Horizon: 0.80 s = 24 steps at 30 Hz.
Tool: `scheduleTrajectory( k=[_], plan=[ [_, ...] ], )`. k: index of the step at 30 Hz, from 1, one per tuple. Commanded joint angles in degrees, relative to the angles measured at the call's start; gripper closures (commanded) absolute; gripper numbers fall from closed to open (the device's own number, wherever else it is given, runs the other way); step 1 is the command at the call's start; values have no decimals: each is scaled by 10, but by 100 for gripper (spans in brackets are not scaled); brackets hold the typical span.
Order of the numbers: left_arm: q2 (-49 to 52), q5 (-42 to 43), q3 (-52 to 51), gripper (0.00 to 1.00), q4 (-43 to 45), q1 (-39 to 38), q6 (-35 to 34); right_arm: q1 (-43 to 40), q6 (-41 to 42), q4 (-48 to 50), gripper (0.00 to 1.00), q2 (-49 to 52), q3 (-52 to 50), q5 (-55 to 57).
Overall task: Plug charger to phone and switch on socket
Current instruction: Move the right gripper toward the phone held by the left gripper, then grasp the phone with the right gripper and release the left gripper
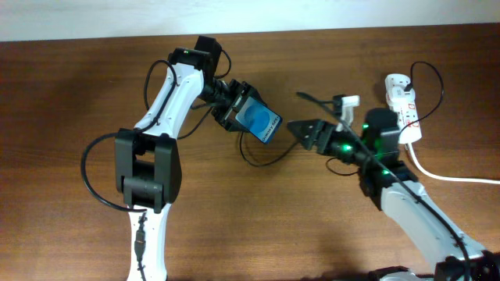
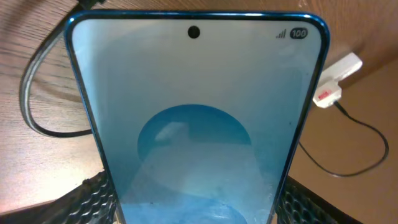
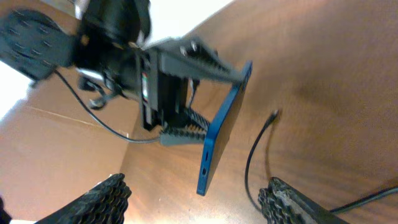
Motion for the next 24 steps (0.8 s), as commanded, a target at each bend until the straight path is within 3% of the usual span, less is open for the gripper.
scheduleTrajectory(
  k=[1, 5, 16, 24],
  plan=[
    [-2, -10, 15, 100, 0, -7, -31, 58, 53, 2, 28, 15, 8, 98],
    [-2, -52, 15, 100, 0, -28, -67, 104, 54, -68, 29, 16, 25, 190],
    [-2, -57, 15, 100, 35, -112, -111, 128, 25, -123, 35, 50, 28, 277],
    [-2, -10, 15, 100, 31, -113, -118, 147, 20, -107, 53, 54, 28, 333]
  ],
)
